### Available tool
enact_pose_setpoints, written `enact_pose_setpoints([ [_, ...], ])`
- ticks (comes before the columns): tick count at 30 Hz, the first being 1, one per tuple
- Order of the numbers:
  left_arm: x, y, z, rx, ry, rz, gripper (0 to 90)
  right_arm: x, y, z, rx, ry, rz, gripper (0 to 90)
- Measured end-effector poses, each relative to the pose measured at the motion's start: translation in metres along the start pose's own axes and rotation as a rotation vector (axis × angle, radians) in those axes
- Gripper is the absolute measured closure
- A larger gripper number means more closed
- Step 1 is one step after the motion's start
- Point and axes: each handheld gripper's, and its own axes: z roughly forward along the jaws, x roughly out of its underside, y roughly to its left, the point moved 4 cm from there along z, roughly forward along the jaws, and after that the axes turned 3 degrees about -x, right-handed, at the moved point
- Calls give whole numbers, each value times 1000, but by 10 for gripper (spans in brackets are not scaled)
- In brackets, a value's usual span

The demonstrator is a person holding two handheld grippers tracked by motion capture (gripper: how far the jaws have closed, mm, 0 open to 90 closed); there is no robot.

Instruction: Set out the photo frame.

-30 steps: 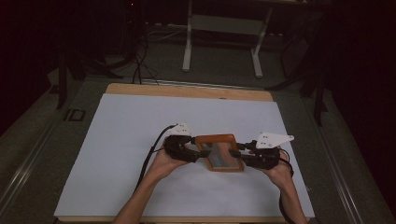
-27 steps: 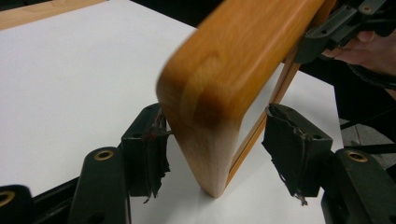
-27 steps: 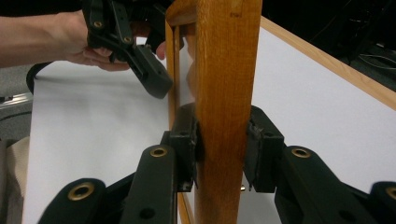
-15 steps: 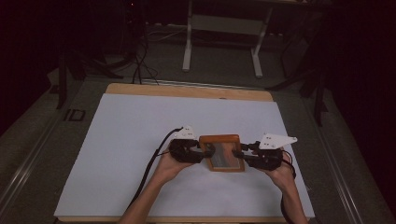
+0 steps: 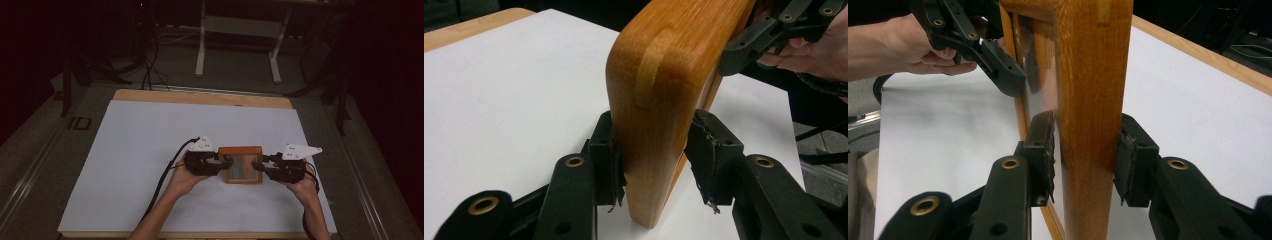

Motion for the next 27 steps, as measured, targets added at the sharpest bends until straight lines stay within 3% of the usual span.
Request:
enact_pose_setpoints([
  [15,-11,-2,-9,-4,-28,-11,595,-5,1,-3,-3,-42,20,640],
  [27,-12,0,-20,-39,-1,-35,593,-8,3,8,0,-53,60,622],
])
